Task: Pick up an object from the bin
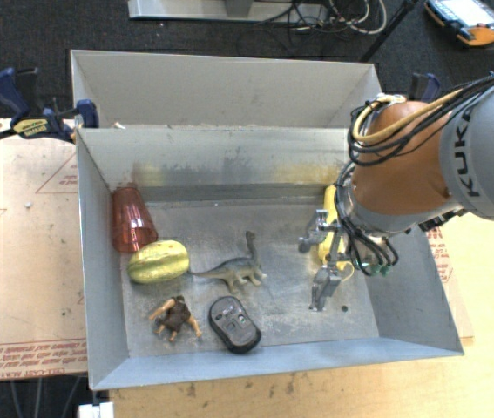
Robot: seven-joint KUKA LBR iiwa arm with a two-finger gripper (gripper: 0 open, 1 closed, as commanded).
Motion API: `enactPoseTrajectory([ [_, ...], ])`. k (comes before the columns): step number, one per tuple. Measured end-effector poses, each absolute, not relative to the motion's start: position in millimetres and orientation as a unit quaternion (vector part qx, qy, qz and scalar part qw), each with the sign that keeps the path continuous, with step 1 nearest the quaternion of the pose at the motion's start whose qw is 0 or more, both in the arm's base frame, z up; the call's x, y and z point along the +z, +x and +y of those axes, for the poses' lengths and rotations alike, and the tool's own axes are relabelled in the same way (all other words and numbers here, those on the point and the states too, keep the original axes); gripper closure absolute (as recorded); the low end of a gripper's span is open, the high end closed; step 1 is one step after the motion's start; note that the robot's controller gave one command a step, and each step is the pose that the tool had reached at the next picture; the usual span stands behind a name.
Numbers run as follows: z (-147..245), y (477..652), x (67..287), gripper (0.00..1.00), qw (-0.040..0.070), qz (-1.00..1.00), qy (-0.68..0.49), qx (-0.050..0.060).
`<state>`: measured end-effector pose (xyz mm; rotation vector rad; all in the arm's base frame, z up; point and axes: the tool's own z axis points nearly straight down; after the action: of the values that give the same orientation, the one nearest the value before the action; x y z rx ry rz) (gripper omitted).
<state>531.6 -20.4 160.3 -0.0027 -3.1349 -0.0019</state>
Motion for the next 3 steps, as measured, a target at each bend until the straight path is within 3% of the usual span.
enactPoseTrajectory([
  [1,-20,533.4,164,0.0,0.0,-1.0,-0.001,0.0],
  [2,-52,549.8,145,0.0,-0.003,-1.0,-0.029,-0.001],
  [3,-66,581.6,106,0.0,-0.003,-1.0,0.02,0.0],
])
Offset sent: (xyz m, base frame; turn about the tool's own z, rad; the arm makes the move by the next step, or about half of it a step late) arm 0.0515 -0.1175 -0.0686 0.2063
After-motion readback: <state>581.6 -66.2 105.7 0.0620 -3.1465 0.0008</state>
